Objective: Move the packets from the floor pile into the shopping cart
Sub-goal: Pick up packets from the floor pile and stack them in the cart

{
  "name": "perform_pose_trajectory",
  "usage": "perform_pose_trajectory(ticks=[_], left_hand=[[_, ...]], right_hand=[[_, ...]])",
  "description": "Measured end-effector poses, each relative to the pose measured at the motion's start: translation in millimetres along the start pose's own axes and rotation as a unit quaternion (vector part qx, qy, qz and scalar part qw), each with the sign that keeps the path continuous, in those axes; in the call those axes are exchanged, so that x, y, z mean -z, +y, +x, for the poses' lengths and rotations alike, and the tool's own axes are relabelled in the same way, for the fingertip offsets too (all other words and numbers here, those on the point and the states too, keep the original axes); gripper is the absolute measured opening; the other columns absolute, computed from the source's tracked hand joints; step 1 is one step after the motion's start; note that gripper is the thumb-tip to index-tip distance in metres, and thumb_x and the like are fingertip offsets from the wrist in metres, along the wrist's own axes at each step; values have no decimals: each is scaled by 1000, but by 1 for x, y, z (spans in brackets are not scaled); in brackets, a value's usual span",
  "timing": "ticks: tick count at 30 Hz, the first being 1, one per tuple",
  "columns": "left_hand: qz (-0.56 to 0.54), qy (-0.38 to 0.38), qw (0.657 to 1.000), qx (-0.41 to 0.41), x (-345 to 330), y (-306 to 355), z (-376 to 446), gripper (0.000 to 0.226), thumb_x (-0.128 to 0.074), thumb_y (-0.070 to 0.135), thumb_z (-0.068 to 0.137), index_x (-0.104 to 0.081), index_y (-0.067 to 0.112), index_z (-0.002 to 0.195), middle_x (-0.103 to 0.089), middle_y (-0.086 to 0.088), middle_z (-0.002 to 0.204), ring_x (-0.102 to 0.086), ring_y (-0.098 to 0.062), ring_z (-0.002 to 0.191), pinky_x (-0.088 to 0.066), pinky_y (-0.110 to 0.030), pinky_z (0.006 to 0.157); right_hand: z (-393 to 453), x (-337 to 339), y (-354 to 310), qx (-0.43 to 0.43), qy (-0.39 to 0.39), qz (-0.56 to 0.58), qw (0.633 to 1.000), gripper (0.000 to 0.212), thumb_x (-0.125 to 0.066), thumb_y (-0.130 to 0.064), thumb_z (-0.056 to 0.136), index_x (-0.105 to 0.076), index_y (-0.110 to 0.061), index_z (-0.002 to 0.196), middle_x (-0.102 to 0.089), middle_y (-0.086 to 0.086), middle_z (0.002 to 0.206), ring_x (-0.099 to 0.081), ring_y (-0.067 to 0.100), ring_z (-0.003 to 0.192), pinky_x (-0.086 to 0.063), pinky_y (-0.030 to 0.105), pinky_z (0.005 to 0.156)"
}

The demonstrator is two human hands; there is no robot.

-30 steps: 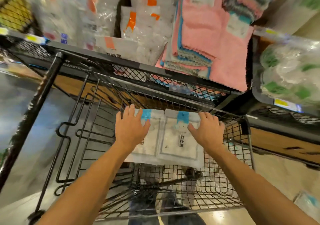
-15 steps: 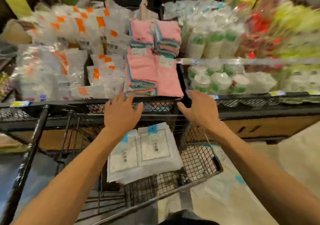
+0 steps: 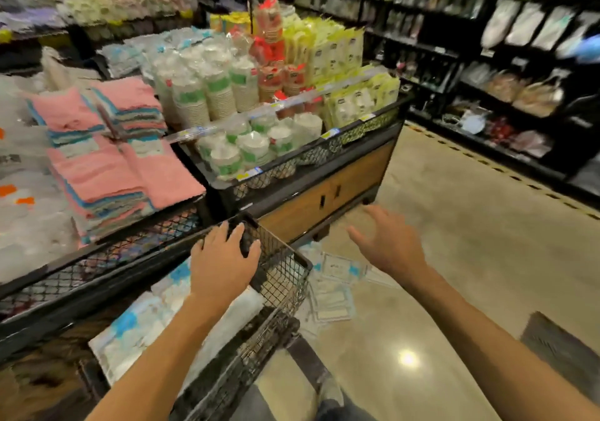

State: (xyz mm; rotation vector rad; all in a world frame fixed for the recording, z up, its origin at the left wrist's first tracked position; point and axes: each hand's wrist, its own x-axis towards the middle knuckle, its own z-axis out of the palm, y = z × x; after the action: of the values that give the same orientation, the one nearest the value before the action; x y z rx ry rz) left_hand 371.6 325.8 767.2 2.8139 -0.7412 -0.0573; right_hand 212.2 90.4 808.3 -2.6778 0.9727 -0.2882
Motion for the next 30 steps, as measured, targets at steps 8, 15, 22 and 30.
perform_pose_trajectory(ticks=[8,15,22,30], left_hand=[[37,-34,996,-79,-35,109,4,62,-36,59,102,-41,27,154,-35,-5,163,-30,-23,151,-23,-46,122],[50,-42,989,-134,-75,235,32,62,-36,58,102,-40,25,155,-36,-7,162,-31,-23,150,-25,-46,121],[42,-69,984,-160,-123,334,61,61,-36,56,103,-39,25,156,-35,-5,163,-30,-21,151,-24,-44,121],[44,-129,977,-165,-195,398,119,70,-27,58,91,-60,18,139,-62,-7,137,-56,-26,129,-42,-46,106]], right_hand=[[-23,17,124,-92,9,28,995,60,-62,-55,94,-55,-24,145,-60,0,146,-55,27,131,-47,40,101],[-2,36,247,-135,19,42,990,58,-62,-52,95,-55,-25,145,-61,1,144,-58,29,126,-49,42,100],[26,46,363,-180,4,40,983,58,-63,-50,95,-54,-21,145,-61,4,143,-58,30,127,-49,44,102],[71,6,443,-239,-39,40,969,65,-59,-58,94,-52,-22,147,-59,2,147,-58,28,129,-50,44,103]])
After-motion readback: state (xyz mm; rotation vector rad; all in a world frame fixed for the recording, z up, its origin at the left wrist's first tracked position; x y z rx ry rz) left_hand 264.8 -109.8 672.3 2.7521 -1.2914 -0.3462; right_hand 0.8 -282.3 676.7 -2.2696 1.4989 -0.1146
